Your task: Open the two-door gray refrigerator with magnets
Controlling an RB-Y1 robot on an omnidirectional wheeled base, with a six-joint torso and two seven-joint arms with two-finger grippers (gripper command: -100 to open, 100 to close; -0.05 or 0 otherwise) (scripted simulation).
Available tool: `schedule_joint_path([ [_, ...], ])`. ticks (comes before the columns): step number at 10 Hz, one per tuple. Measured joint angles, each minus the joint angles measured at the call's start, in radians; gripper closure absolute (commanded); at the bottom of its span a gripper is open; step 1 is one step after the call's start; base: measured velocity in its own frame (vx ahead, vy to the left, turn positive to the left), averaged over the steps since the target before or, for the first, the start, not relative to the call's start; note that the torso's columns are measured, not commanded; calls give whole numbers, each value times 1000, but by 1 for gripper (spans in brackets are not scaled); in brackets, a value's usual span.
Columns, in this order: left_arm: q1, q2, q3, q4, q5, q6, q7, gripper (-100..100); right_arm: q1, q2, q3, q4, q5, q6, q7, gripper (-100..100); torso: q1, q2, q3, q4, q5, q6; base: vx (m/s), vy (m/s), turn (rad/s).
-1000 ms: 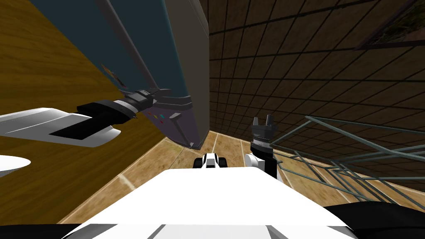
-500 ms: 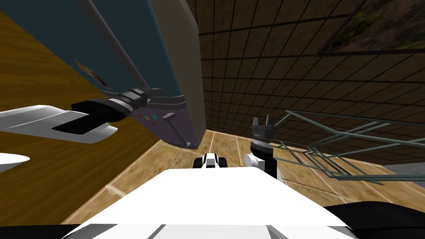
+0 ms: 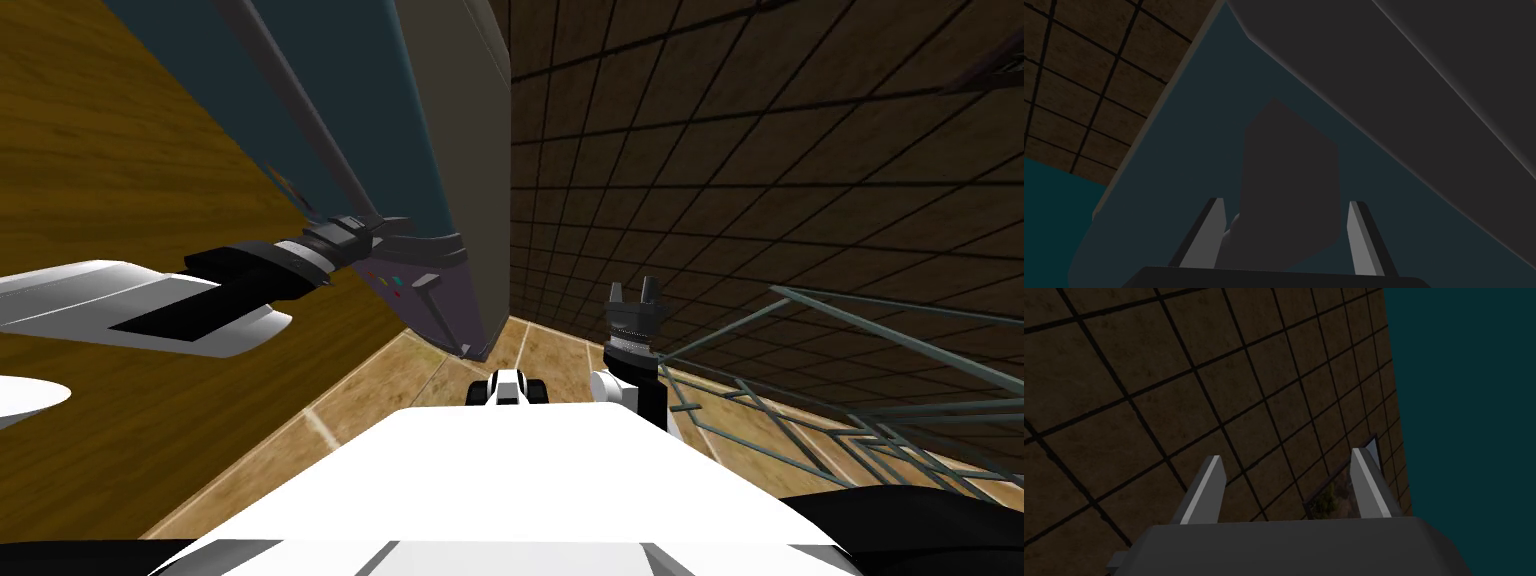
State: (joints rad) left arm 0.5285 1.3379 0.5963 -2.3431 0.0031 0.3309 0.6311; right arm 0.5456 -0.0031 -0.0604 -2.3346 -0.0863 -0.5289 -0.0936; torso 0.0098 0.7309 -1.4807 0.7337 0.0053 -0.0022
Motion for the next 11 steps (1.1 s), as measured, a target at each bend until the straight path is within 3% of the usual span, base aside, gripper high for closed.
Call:
schedule_joint_path([
  [2, -1, -11, -13, -73, -14, 10, 6, 100, 0, 0, 0, 0, 0, 0, 0, 0, 2, 0, 0, -2, 2, 1, 136, 38, 306],
  [6, 29, -23, -3, -191, -18, 18, 17, 100, 0, 0, 0, 0, 0, 0, 0, 0, -5, 1, 1, 0, -2, 1, 72, 6, 161],
  [9, 22, -13, -8, -222, -4, -19, 21, 100, -1, -1, 0, 0, 0, 0, 0, 0, 13, 10, 6, 5, 2, 0, -83, 272, 3],
  [11, 8, 2, -24, -232, 6, -58, 24, 100, -1, -1, 0, 0, 0, 0, 0, 0, 5, 2, -1, 5, 0, -1, -148, 317, 39],
])
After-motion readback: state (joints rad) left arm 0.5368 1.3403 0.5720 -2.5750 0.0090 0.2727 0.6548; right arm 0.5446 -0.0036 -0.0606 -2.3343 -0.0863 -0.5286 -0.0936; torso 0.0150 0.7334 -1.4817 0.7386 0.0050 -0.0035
